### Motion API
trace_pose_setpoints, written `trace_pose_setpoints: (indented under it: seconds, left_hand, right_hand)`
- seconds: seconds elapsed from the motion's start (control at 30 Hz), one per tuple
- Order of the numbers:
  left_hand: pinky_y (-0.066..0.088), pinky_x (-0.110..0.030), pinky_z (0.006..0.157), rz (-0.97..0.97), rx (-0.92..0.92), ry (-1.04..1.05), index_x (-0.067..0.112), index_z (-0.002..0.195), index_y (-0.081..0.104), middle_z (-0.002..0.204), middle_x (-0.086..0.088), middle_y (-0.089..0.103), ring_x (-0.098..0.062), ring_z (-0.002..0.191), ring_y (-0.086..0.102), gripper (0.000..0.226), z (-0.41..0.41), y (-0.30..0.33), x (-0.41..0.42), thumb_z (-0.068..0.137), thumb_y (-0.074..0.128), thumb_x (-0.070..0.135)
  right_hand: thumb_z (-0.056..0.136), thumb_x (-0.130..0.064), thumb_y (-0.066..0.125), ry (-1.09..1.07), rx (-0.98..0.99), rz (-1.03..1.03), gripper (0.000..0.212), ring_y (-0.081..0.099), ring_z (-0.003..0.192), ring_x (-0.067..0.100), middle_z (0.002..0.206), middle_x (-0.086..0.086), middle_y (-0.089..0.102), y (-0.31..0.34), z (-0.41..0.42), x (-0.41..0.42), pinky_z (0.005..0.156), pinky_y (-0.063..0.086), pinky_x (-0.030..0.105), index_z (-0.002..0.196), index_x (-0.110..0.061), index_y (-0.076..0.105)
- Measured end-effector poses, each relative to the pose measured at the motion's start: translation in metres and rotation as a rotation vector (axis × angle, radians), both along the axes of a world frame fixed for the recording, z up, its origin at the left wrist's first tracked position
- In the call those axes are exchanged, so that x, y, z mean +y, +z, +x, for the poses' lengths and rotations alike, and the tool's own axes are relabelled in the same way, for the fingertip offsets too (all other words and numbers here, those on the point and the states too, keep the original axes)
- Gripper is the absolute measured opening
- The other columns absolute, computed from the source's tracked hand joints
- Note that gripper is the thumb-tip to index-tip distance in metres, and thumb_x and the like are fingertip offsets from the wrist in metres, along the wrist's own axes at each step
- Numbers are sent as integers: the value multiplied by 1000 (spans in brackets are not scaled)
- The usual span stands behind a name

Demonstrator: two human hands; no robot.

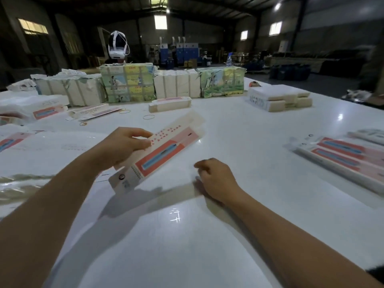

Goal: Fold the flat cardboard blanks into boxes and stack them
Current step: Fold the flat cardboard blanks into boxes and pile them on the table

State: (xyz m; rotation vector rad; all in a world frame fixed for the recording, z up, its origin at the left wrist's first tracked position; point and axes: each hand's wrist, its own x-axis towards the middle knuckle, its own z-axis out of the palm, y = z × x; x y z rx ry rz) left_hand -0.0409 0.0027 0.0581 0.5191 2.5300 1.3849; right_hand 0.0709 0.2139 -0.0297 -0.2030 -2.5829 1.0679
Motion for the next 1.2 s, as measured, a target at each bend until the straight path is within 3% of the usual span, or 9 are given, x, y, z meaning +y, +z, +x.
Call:
trace_pose_setpoints:
  seconds: [0.1, 0.17, 0.33, 0.43, 0.53, 0.7, 0.83, 0.97, 1.2]
  left_hand:
    - [53, -25, 47, 17, -26, -142, 44, 93, 64, 76, 14, 71, -12, 71, 71, 24, 21, -18, 15, 93, 56, 21]
    - [54, -27, 49, 18, -50, -186, 43, 95, 64, 79, 13, 72, -14, 73, 71, 23, 32, -29, 19, 94, 55, 21]
    - [51, -22, 58, -165, 144, -119, 33, 117, 62, 100, 7, 69, -14, 72, 67, 24, 45, -50, 27, 96, 50, 35]
    - [50, -35, 78, -505, 597, -115, 23, 140, 44, 131, -2, 54, -16, 99, 55, 76, 51, -56, 38, 82, 34, 71]
    - [39, -43, 93, -658, 833, -80, 17, 146, 26, 139, -3, 43, -24, 115, 45, 114, 70, -59, 57, 59, 27, 91]
    - [43, -43, 79, -350, 978, -82, 4, 133, 44, 114, -14, 58, -32, 96, 54, 96, 79, -57, 64, 63, 72, 62]
    - [42, -43, 81, -233, 1052, -64, 4, 130, 46, 113, -13, 57, -30, 95, 53, 94, 82, -51, 61, 62, 66, 65]
    - [41, -44, 84, -292, 1093, -104, 2, 128, 48, 115, -16, 58, -33, 95, 54, 96, 85, -48, 54, 62, 67, 68]
    - [46, -39, 66, -479, 1150, -114, -1, 112, 59, 95, -18, 65, -36, 76, 61, 84, 89, -40, 52, 48, 89, 45]
  right_hand:
    - [101, -30, 39, -116, 102, -921, 33, 67, 73, 23, 87, 9, 70, 18, 7, 9, 58, 57, 29, 93, -12, 65]
    - [100, -48, 33, -44, 89, -1262, 51, 66, 57, 23, 75, 12, 70, 25, 13, 20, 44, 49, 25, 87, -10, 64]
    - [95, -11, 48, 63, 93, -1012, 22, 60, 46, 22, 67, 12, 70, 25, 18, 12, 38, 44, 24, 75, -5, 54]
    - [93, -4, 49, 33, 129, -911, 19, 60, 44, 23, 64, 10, 68, 24, 18, 7, 39, 48, 26, 75, -3, 53]
    - [91, -5, 54, 73, 168, -839, 16, 64, 51, 24, 70, 11, 68, 23, 21, 1, 44, 51, 28, 78, 0, 62]
    - [94, -15, 51, 250, 147, -1127, 22, 65, 65, 23, 79, 14, 69, 30, 21, 4, 52, 53, 27, 94, 2, 64]
    - [85, -18, 55, 496, 65, -1344, 28, 70, 76, 22, 87, 10, 72, 32, 26, 8, 59, 56, 27, 106, -1, 62]
    - [88, 0, 56, 458, 90, -1073, 13, 71, 75, 25, 85, 9, 73, 35, 27, 17, 54, 57, 27, 96, -3, 66]
    - [86, 10, 55, 261, 159, -600, 22, 66, 51, 22, 64, 4, 70, 35, 29, 24, 46, 55, 28, 87, -7, 70]
